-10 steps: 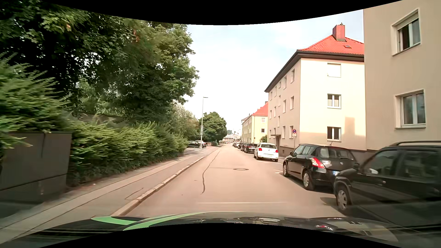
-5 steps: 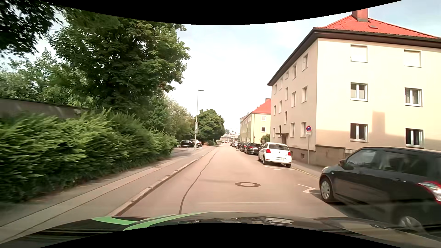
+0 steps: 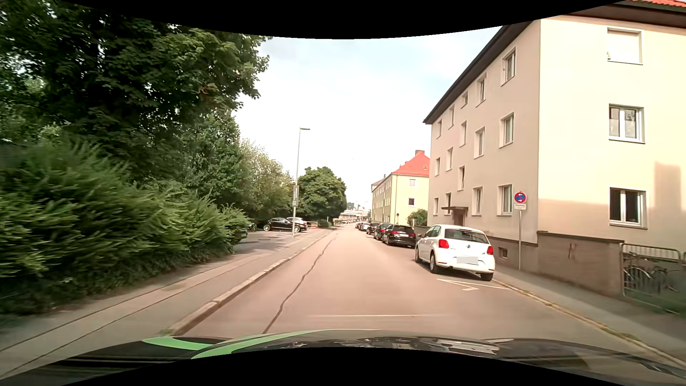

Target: Follow the waypoints while adhering to traffic rules and regulations

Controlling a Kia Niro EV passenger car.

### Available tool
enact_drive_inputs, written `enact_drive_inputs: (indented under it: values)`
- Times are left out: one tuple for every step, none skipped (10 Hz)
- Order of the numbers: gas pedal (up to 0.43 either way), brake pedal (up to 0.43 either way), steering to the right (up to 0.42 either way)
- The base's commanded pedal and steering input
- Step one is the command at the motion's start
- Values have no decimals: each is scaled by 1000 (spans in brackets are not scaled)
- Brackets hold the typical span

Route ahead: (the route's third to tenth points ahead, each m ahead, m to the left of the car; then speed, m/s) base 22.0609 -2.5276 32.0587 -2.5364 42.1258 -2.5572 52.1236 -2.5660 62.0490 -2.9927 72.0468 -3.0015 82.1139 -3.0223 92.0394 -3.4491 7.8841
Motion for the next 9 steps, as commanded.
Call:
enact_drive_inputs:
  values:
    - [59, 0, 9]
    - [59, 0, 9]
    - [59, 0, 8]
    - [59, 0, 7]
    - [59, 0, 4]
    - [59, 0, 1]
    - [59, 0, 0]
    - [59, 0, 1]
    - [59, 0, 1]
